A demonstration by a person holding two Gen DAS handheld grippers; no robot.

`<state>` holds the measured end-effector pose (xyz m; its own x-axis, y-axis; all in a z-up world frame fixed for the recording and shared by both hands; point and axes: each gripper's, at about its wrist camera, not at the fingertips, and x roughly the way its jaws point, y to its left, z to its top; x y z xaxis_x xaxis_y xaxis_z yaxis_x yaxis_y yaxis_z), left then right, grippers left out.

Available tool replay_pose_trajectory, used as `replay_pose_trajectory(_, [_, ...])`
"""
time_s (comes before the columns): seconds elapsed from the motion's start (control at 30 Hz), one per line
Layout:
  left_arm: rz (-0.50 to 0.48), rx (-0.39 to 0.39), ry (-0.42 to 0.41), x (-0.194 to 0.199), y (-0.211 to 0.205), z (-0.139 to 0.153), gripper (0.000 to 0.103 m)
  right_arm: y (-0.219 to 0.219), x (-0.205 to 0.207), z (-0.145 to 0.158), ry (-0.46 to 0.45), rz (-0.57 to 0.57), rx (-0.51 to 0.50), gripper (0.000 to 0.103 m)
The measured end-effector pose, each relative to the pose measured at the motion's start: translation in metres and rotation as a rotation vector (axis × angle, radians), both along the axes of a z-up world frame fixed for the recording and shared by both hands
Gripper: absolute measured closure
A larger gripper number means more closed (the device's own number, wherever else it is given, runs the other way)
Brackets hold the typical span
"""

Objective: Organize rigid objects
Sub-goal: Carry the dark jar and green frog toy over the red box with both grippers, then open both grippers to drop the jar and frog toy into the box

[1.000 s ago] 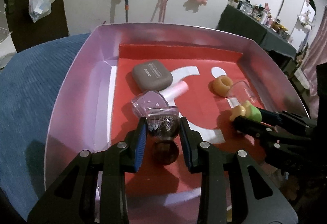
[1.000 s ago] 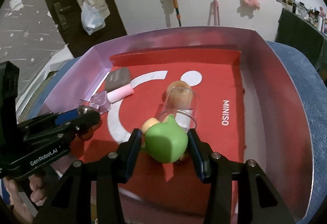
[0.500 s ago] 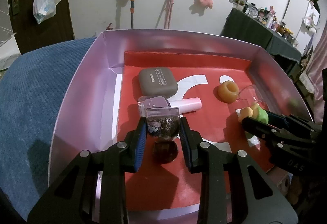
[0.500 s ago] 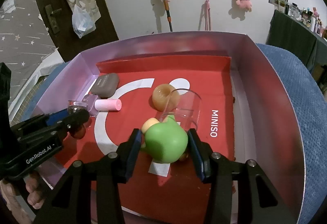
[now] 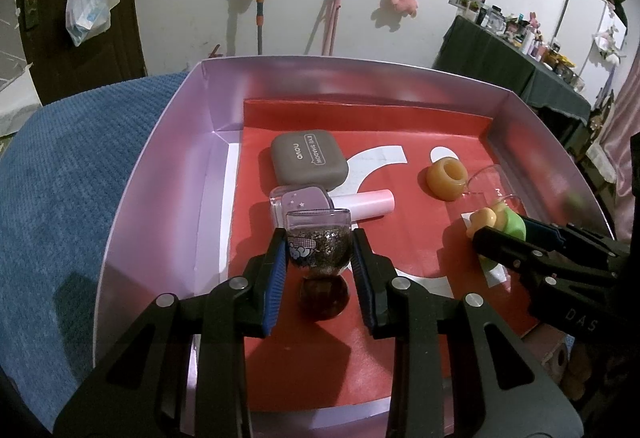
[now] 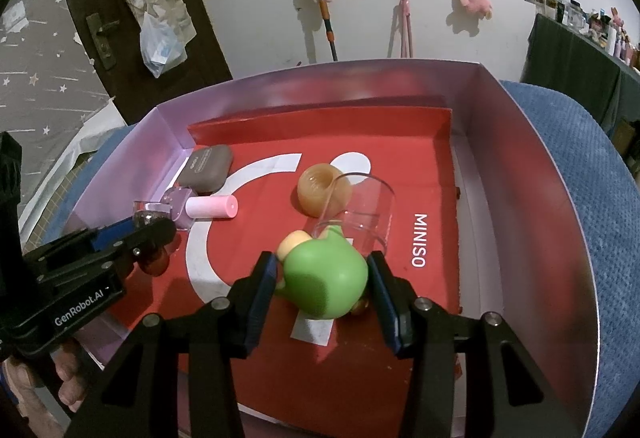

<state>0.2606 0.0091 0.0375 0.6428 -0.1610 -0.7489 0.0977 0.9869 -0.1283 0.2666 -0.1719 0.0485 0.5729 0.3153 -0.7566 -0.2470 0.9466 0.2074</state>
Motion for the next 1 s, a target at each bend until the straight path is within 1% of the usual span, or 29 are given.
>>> replay_pose_trajectory(0.3, [-0.001, -0.002, 0.005, -0.001, 0.001, -0.001, 0.073, -0.001, 0.000, 0.000, -0.001, -0.001, 0.003, 0.053])
replay_pose_trajectory(0.53, [0.009, 0.049, -0.002, -0.004, -0.005, 0.000, 0.073, -0.002, 0.000, 0.001, -0.001, -0.002, 0.007, 0.053])
replay_pose_trajectory(0.67, [0.017, 0.039, 0.000, -0.006, -0.003, 0.000, 0.073, -0.003, -0.002, 0.003, -0.001, -0.004, 0.016, 0.053])
replay_pose_trajectory(0.77, [0.028, 0.037, 0.000, -0.007, -0.001, 0.001, 0.071, -0.003, -0.004, 0.004, -0.006, -0.005, 0.014, 0.050])
replay_pose_trajectory(0.8, [0.029, 0.038, 0.001, -0.007, -0.001, 0.002, 0.065, -0.004, -0.004, 0.004, -0.007, -0.005, 0.016, 0.047])
replay_pose_trajectory(0.87, [0.021, 0.027, -0.001, -0.008, -0.001, 0.002, 0.052, -0.004, -0.006, 0.005, -0.010, -0.005, 0.018, 0.046])
replay_pose_trajectory(0.9, [0.004, 0.017, -0.004, -0.010, -0.004, 0.003, 0.051, -0.004, -0.006, 0.005, -0.010, -0.005, 0.020, 0.046])
replay_pose_trajectory(1.0, [0.004, 0.052, -0.021, -0.013, -0.009, 0.006, 0.046, -0.005, -0.009, 0.006, -0.014, -0.004, 0.024, 0.046])
